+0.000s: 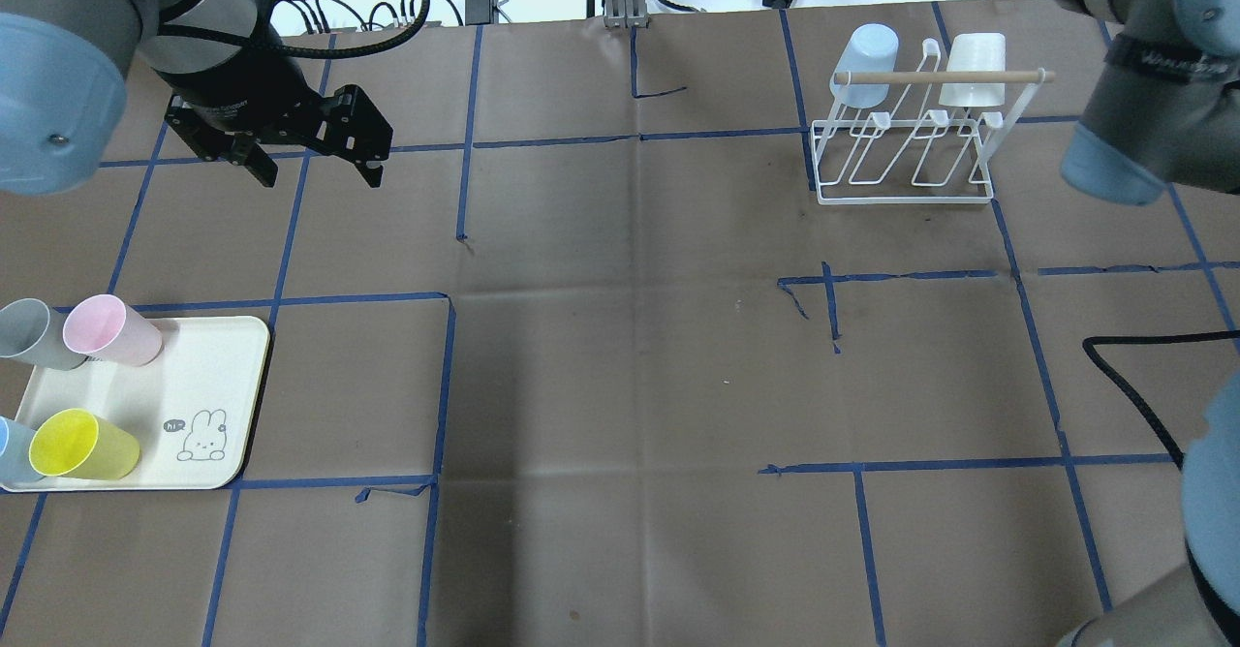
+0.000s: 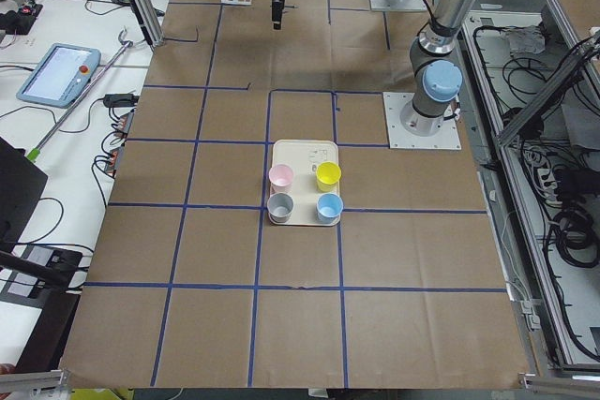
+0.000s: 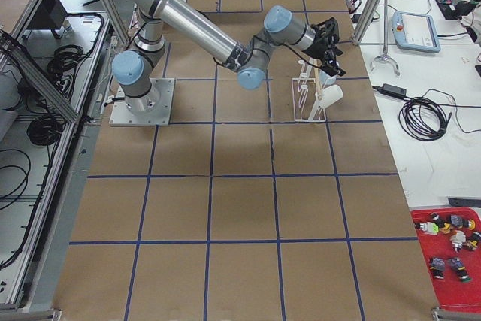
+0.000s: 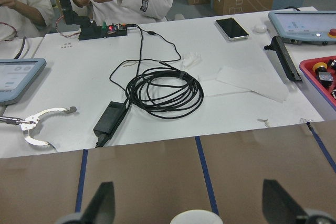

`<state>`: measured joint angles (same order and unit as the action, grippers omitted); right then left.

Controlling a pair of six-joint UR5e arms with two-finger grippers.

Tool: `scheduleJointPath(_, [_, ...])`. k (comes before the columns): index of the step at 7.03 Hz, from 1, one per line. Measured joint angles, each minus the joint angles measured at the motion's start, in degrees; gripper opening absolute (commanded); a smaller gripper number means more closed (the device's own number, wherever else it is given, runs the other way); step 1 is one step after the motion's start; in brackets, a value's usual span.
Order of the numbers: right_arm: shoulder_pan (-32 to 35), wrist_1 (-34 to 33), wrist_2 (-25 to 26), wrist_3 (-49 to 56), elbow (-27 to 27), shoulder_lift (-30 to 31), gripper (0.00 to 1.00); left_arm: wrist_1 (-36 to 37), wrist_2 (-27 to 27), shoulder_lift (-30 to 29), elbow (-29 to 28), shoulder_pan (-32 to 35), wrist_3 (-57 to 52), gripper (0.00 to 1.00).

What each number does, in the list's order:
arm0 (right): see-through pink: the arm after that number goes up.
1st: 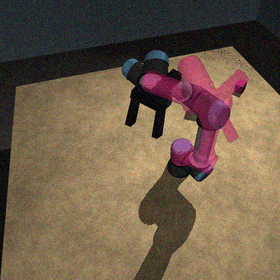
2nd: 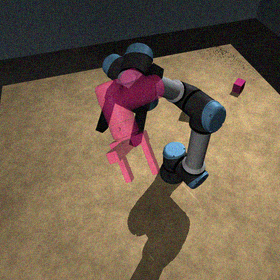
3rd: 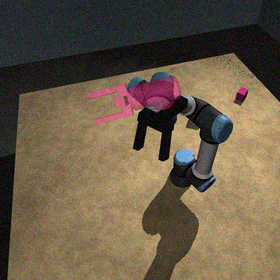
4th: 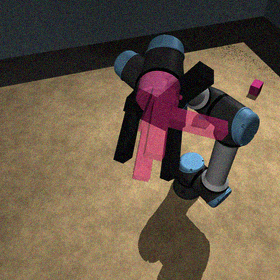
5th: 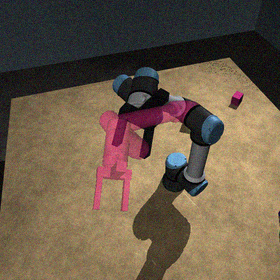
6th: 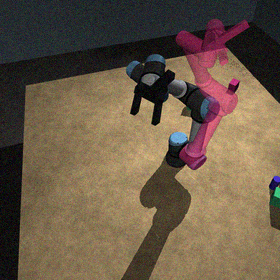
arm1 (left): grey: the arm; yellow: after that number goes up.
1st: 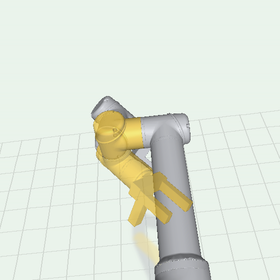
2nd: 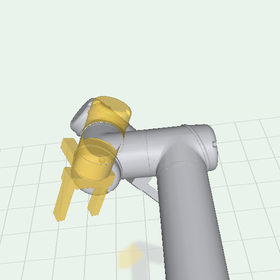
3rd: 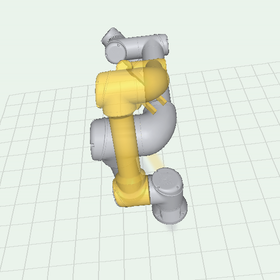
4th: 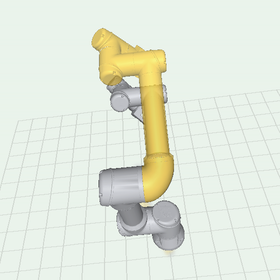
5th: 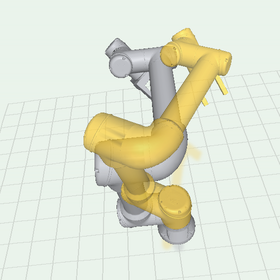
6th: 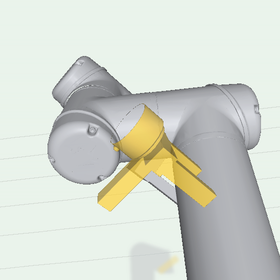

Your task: Transfer IKEA cup to right arm and place on rack

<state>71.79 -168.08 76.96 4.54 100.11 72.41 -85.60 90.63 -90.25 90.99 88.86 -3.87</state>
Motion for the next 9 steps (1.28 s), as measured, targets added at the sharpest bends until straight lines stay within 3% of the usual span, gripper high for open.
scheduleJointPath(3, [2.2, 32.5, 0.4, -0.1, -2.9, 8.6, 1.0, 0.0, 0.0, 0.2, 0.0, 0.0, 0.2, 1.0])
scheduleJointPath(5, [5.0, 55.0, 0.6, 0.0, -7.8, 11.0, 1.0, 0.0, 0.0, 0.5, 0.0, 0.0, 0.3, 0.99])
scheduleJointPath(6, [8.1, 62.9, 1.7, 0.1, -9.7, 11.4, 1.0, 0.1, 0.0, 0.6, 0.1, 0.0, 0.4, 1.0])
scheduleJointPath(9, [20.2, 69.4, 11.6, -4.2, -10.8, 11.7, 1.0, 0.1, 0.0, 0.5, 0.1, 0.0, 0.3, 1.0])
